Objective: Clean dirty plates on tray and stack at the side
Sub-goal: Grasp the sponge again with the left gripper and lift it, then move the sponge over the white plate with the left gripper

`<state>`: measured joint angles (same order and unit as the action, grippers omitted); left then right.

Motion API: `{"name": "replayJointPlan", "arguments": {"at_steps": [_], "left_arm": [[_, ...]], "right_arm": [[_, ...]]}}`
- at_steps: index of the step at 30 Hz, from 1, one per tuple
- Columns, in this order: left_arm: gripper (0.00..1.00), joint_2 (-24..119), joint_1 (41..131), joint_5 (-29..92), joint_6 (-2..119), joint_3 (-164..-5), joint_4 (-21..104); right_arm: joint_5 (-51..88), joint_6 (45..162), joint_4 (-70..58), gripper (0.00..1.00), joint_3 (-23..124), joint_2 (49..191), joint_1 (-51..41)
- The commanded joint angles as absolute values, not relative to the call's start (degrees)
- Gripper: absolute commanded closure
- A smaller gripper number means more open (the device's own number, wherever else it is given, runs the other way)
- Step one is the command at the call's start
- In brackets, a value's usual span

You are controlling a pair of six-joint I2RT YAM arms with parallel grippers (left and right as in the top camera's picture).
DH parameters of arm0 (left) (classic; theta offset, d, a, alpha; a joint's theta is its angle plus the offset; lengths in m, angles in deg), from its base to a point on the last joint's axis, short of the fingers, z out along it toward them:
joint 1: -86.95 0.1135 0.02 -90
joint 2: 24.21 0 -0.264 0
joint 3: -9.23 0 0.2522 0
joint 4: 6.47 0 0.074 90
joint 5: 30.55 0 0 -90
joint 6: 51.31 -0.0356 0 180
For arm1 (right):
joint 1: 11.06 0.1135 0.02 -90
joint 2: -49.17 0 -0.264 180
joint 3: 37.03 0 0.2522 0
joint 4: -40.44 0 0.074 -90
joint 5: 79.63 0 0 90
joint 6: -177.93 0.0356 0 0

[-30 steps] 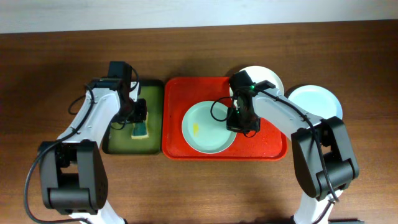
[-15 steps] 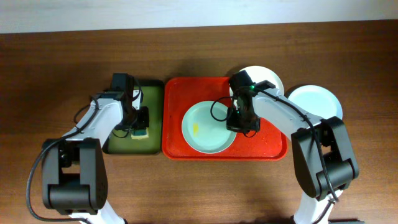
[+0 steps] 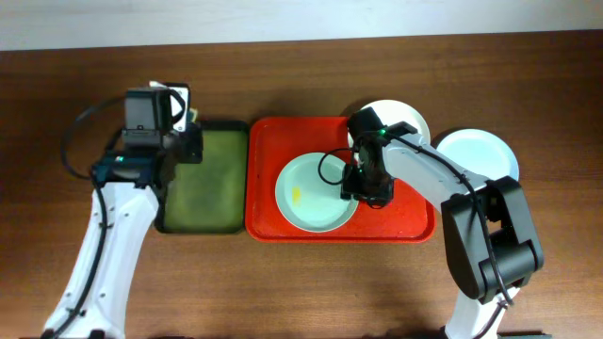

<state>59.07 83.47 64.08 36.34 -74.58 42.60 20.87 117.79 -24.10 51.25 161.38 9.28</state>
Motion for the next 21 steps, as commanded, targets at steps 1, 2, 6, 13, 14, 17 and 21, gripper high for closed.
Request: {"name": "replayJointPlan", "arguments": {"at_steps": [1, 2, 6, 13, 14, 17, 21], "left_arm": [[1.00, 57.8, 83.4, 62.2, 33.8, -76.0, 43.3], [1.00, 57.8, 83.4, 60.6, 33.8, -76.0, 43.8], [1.00, 57.9, 83.3, 59.1, 33.9, -76.0, 46.4], [1.00, 60.1, 83.0, 52.8, 38.1, -75.8, 48.7], [1.00, 60.6, 83.0, 52.9, 38.2, -75.8, 48.7], [1.00, 63.5, 83.0, 53.0, 39.6, -75.8, 48.6], [1.00, 65.0, 83.0, 55.3, 40.9, -76.6, 49.9]], "right_arm": [[22.0, 118.0, -24.0, 0.65, 51.8, 160.5, 9.5], [22.0, 118.0, -23.8, 0.80, 51.8, 160.5, 9.5], [22.0, 118.0, -22.0, 0.96, 51.8, 160.5, 9.5], [22.0, 118.5, -21.1, 0.96, 51.8, 160.5, 9.5], [22.0, 118.5, -21.1, 0.96, 51.8, 160.5, 9.5], [22.0, 118.5, -21.1, 0.96, 51.8, 160.5, 9.5], [22.0, 118.5, -21.1, 0.96, 51.8, 160.5, 9.5]]}}
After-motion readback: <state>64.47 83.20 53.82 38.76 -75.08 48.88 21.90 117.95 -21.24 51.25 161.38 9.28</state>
